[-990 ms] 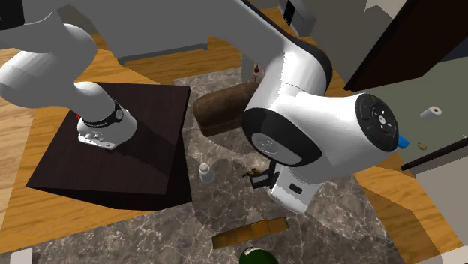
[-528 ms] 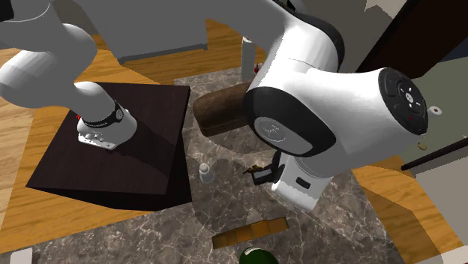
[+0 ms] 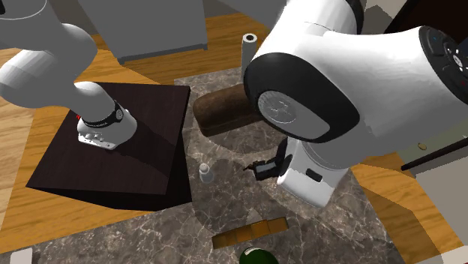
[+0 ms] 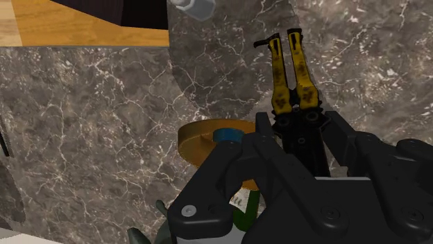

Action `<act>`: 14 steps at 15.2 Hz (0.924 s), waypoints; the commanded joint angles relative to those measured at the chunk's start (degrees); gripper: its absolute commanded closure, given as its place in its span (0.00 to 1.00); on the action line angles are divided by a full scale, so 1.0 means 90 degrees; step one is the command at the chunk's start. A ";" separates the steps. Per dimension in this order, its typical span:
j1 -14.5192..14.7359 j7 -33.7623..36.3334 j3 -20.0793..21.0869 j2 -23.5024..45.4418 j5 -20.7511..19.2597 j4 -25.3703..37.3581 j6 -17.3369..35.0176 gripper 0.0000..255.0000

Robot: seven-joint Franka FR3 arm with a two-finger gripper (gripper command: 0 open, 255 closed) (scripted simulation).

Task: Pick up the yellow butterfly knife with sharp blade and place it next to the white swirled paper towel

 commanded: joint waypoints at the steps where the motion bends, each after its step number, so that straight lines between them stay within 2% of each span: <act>1: 0.0002 0.0003 -0.0001 -0.0028 -0.0004 0.0134 -0.0163 1.00; 14: -0.0018 -0.0015 -0.0013 -0.0078 -0.0013 0.1160 -0.1239 1.00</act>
